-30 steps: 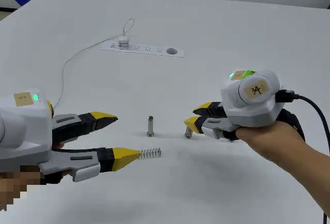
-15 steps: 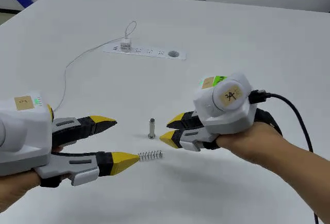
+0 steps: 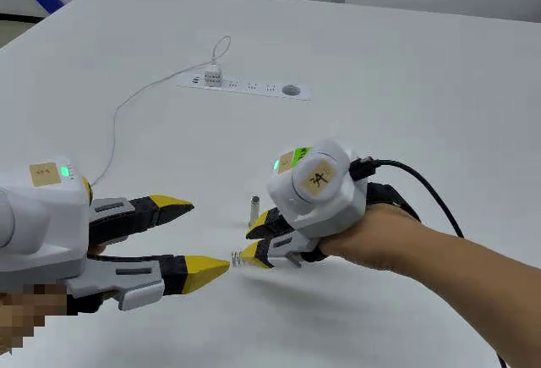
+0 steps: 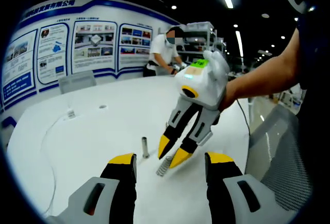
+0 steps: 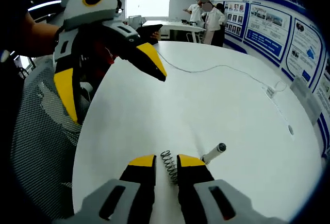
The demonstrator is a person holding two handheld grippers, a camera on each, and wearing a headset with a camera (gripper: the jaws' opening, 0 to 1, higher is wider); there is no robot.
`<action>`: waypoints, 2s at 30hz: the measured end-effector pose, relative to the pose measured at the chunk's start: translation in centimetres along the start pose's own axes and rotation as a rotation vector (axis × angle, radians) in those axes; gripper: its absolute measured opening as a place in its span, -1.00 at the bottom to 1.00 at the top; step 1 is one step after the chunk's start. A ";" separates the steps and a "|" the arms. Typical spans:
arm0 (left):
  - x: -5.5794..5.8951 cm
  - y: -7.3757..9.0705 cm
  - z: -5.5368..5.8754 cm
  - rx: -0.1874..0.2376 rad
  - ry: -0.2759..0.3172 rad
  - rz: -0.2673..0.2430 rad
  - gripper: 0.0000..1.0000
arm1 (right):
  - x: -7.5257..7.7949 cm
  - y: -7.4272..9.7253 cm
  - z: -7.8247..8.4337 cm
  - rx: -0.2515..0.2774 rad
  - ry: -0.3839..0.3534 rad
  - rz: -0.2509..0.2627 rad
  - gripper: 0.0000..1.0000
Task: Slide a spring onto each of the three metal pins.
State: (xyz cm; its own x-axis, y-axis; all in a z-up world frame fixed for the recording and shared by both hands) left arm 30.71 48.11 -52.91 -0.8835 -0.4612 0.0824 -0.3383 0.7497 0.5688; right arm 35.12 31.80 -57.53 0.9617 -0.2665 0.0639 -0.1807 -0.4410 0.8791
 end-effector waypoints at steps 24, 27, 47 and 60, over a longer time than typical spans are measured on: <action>-0.3 0.5 0.9 -0.011 0.027 -0.013 0.08 | 0.8 -2.9 -1.2 -0.157 0.165 -0.050 -0.76; -0.4 0.6 0.9 -0.012 0.030 -0.014 0.08 | 0.8 -2.8 -1.2 -0.163 0.156 -0.052 -0.76; 0.0 -0.8 0.3 -0.025 0.004 0.013 0.06 | 0.6 2.8 -0.4 0.082 -0.073 0.017 -0.77; 0.8 -2.4 -1.2 0.009 0.048 0.069 -0.05 | -0.3 8.1 -2.1 0.403 -0.243 -0.028 -0.77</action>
State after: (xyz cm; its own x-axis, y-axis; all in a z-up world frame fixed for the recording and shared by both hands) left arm 31.23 45.38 -53.18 -0.8883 -0.4304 0.1605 -0.2802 0.7845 0.5532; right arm 33.76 30.14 -49.39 0.8999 -0.4215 -0.1119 -0.2672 -0.7357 0.6224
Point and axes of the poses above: the centre of the closed fingertips' face, and the gripper's own axes: y roughly backward along the fingers, x roughly to its right, z roughly out of its underside, the point moved 10 cm from there along y, roughly backward along the fingers, and after that the axes turned 14 degrees about -x, right-handed, at the moved point
